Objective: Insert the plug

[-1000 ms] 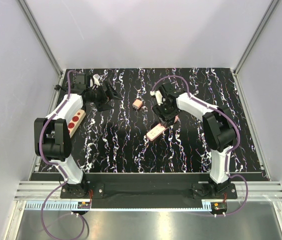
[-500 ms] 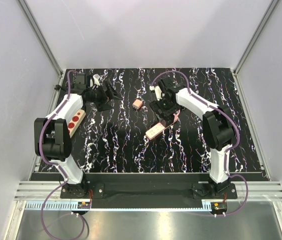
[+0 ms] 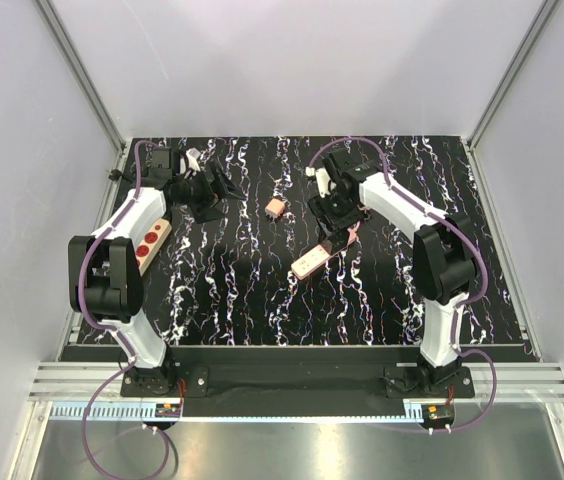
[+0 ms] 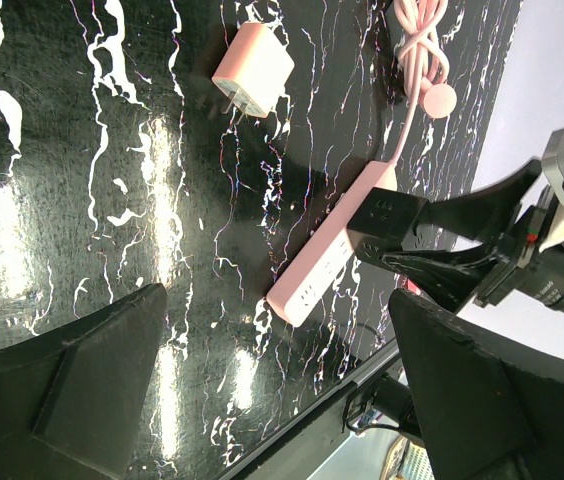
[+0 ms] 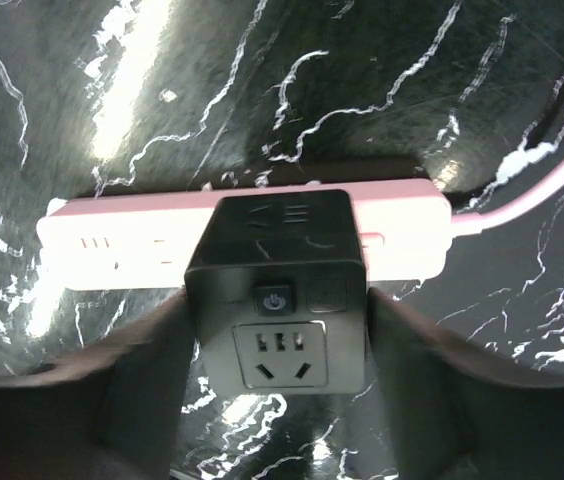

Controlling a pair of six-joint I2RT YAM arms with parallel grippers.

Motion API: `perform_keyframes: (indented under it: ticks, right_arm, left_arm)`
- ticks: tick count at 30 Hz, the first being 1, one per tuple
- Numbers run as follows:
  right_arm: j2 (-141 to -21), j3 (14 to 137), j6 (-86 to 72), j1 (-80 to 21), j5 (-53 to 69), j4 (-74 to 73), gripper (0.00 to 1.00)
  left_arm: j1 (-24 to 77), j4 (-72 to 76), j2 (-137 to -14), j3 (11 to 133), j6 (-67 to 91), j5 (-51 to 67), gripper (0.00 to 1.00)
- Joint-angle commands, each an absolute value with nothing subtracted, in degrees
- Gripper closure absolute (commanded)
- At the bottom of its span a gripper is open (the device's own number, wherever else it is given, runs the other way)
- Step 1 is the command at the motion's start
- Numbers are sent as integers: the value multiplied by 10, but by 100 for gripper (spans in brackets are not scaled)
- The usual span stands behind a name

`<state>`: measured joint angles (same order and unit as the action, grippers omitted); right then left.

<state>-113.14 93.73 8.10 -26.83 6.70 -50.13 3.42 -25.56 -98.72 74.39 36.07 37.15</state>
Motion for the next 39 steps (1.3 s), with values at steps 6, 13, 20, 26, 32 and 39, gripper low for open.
perform_keyframes:
  ticks: [6,13,20,26,32,39]
  right_arm:
    - [-1119,868,75,-265,101,-468,49]
    - [-1143,802,61,-270,98,-438,89]
    - [-1155,751,23,-302,74,-427,100]
    - [-1126,678,-55,-325,39,-380,100]
    - [-1086,621,-98,-330,75,-352,100]
    - [-1094,593,-131,-330,112,-342,100]
  left_arm:
    - [31,-236,-967,738,362,384,1]
    - [31,-235,-967,740,363,383,1]
    - [30,-236,-965,739,362,381,1]
    - [30,-236,-967,738,363,378,1]
    - [31,-235,-969,739,364,376,1]
    - [31,-235,-968,737,364,374,1]
